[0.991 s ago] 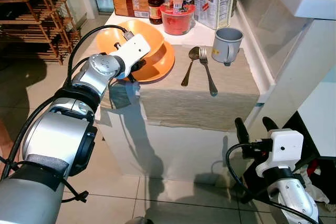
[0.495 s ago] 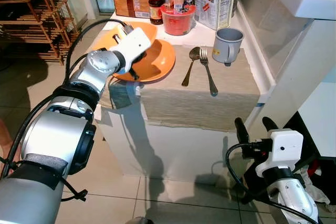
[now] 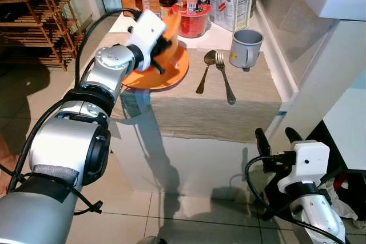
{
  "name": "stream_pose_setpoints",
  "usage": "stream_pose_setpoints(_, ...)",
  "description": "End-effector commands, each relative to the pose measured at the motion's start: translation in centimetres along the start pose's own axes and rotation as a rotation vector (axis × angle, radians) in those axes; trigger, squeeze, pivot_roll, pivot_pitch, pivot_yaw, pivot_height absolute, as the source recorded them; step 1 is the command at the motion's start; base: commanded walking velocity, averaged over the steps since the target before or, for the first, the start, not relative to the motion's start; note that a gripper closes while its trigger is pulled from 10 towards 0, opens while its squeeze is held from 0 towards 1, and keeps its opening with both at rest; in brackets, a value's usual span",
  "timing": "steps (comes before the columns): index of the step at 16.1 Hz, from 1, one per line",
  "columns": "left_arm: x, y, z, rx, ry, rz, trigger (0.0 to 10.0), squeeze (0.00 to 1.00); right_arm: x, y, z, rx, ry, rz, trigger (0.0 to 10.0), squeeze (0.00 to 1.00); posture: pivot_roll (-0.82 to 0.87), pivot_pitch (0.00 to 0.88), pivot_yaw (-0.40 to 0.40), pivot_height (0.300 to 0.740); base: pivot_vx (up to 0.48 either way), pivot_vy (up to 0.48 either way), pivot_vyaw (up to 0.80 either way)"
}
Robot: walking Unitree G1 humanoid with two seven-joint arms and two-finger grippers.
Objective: Setting the table
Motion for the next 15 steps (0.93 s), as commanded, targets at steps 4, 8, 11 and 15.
stream_pose_setpoints(4,3.3,4.2,-0.6,-0.220,0.182,-0.089,0.0,0.00,0.1,-0.4,0.5,0.003,0.008,-0.002,10.0,0.00,-0.11,0.000,0.058,0.740,0.000,0.000,0.00)
stream_pose_setpoints(8,6.2,4.3,-2.5,-0.262,0.333,-0.075,0.0,0.00,0.3,-0.7,1.0,0.000,0.013,0.004,10.0,0.00,-0.08,0.000,0.054,0.740,0.000,0.000,0.00)
stream_pose_setpoints(11,8.7,3.3,-4.5,-0.210,0.427,-0.031,0.0,0.00,0.4,-1.0,1.4,0.001,0.019,0.007,10.0,0.00,-0.06,0.000,0.052,0.740,0.000,0.000,0.00)
stream_pose_setpoints(15,9.6,2.9,-5.7,-0.244,0.459,-0.092,0.0,0.00,0.3,-1.1,1.9,-0.009,0.023,0.011,10.0,0.00,-0.03,0.000,0.042,0.740,0.000,0.000,0.00)
Point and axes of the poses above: a point about 5 cm out from each wrist's last joint towards the gripper, its own z axis pointing out of the wrist towards the gripper, its own y axis along the axis of the wrist's last joint, x = y × z, the point moved 2 cm from there along z, pointing out of the wrist towards the gripper, and after that the axes turned 7 degrees about z, right-handed, at the moved point
